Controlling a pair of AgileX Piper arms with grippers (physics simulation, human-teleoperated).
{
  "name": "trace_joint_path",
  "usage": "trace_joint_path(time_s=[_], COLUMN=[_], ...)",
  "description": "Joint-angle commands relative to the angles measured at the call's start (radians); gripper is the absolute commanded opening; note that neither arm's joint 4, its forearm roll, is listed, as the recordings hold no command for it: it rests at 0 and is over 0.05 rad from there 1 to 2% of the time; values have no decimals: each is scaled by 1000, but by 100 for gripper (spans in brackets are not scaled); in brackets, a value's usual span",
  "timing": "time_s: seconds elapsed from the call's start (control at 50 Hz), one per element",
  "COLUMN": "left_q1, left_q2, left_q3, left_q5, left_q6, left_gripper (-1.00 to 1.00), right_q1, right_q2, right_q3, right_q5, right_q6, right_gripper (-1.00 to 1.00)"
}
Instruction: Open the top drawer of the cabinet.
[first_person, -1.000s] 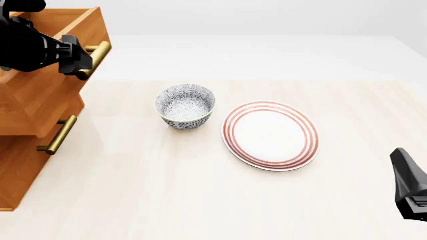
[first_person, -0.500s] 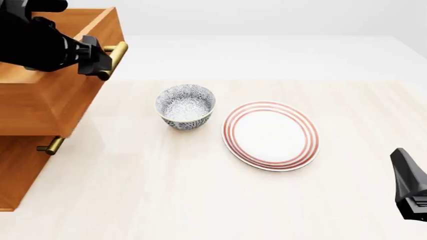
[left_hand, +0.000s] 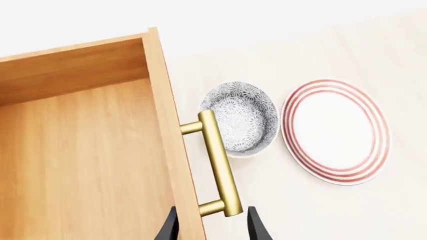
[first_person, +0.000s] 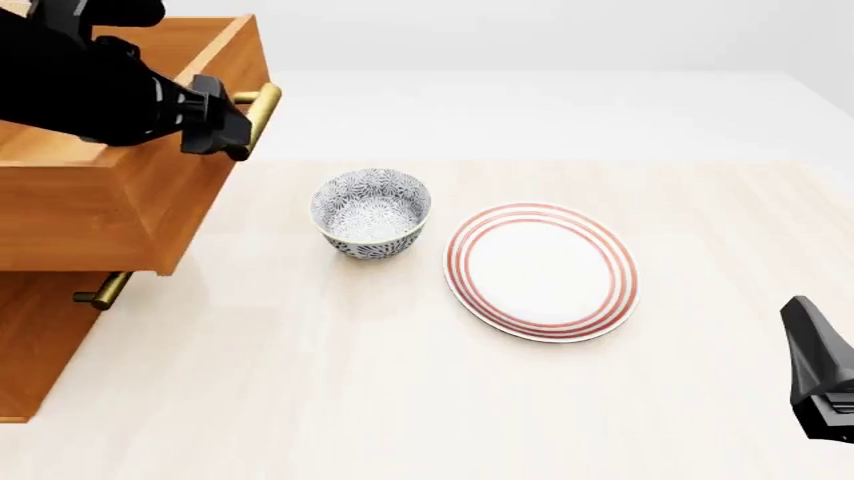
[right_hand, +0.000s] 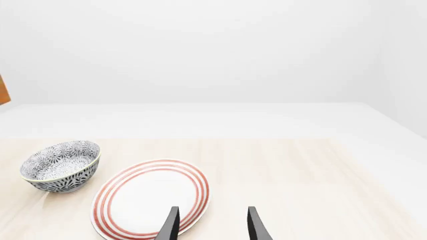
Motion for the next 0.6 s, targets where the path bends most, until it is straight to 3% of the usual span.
trace_joint_path(time_s=[0.02,0.08,0.12,0.22,0.6], left_q1=[-31,-67,-20,-54,2], left_q2=[-18,-18,-34,-36,-101], left_q3=[3,-7,3,-1,-14], left_q5=[16,19,28,29,78], left_q6=[0,-25,12,-14,35], left_gripper=[100,100,100,100,100], right_q1=[0,0,0,0,0], right_q2=[-5,-6,-6,2,1], right_q3=[1,1,1,1,1], right_q5=[4,4,4,-3,-2], right_q6=[-1,-1,-1,-1,-1], right_gripper=[100,100,100,100,100])
